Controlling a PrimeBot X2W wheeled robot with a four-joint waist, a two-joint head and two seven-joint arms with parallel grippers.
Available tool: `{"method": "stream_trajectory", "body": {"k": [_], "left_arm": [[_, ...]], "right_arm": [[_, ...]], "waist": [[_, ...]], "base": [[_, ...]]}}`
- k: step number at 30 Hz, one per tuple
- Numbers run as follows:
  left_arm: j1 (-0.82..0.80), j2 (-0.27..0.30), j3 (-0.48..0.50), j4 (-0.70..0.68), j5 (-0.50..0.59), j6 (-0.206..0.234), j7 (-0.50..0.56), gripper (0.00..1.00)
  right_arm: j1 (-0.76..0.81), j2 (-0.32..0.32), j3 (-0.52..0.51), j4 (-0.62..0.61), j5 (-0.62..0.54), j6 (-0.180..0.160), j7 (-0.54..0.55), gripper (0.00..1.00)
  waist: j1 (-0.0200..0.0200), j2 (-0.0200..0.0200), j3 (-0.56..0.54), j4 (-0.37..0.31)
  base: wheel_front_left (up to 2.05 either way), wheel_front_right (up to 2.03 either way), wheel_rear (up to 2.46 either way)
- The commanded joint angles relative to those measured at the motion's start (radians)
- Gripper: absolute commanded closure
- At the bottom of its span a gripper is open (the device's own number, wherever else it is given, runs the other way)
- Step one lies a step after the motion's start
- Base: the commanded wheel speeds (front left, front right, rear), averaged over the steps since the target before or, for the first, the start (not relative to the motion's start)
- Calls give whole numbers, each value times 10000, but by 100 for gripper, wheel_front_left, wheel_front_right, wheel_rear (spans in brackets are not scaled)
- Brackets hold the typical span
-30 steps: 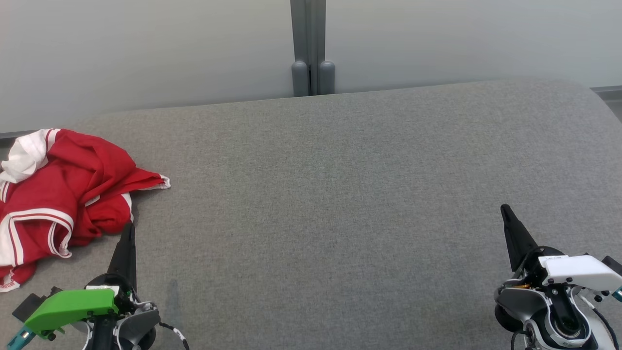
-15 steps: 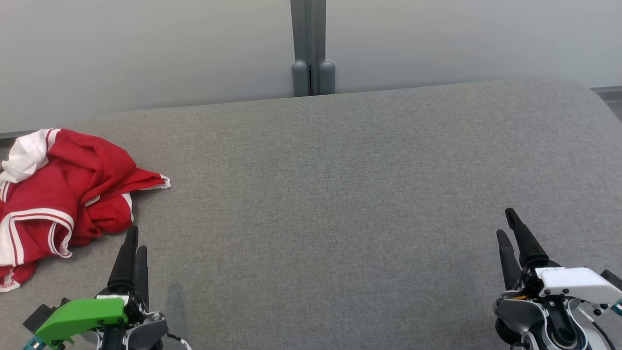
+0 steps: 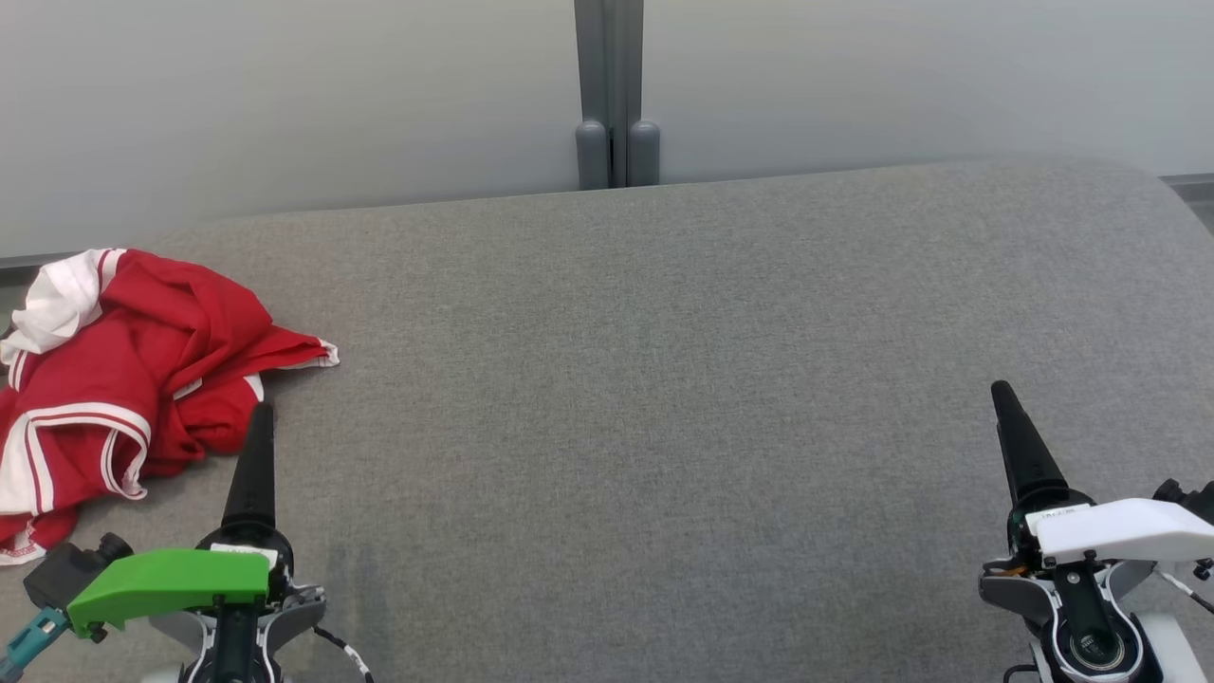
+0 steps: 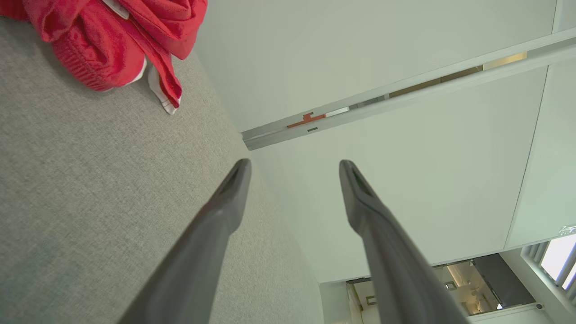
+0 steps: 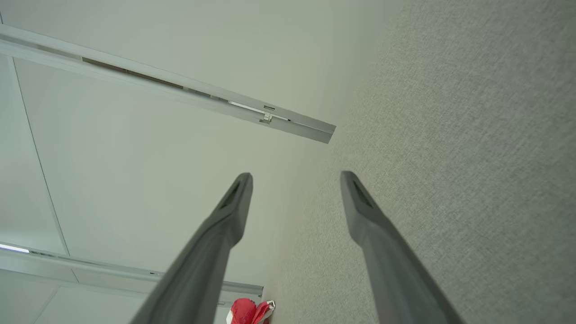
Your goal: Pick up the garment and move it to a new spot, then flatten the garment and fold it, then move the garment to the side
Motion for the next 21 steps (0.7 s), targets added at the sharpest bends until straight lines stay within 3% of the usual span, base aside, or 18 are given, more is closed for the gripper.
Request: {"method": "stream_trajectory", "body": {"k": [1, 21], "left_arm": [[-337, 147, -68, -261, 521, 14, -112, 0], [-263, 553, -710, -357, 4363, 317, -855, 0]], "right_arm": [[-85, -140, 61, -293, -522, 4, -125, 0], [172, -230, 220, -1124, -4559, 6, -453, 0]], "waist": [[0, 0, -6, 7], [0, 0, -53, 74]], "base": [[0, 0, 0], [0, 0, 0]]}}
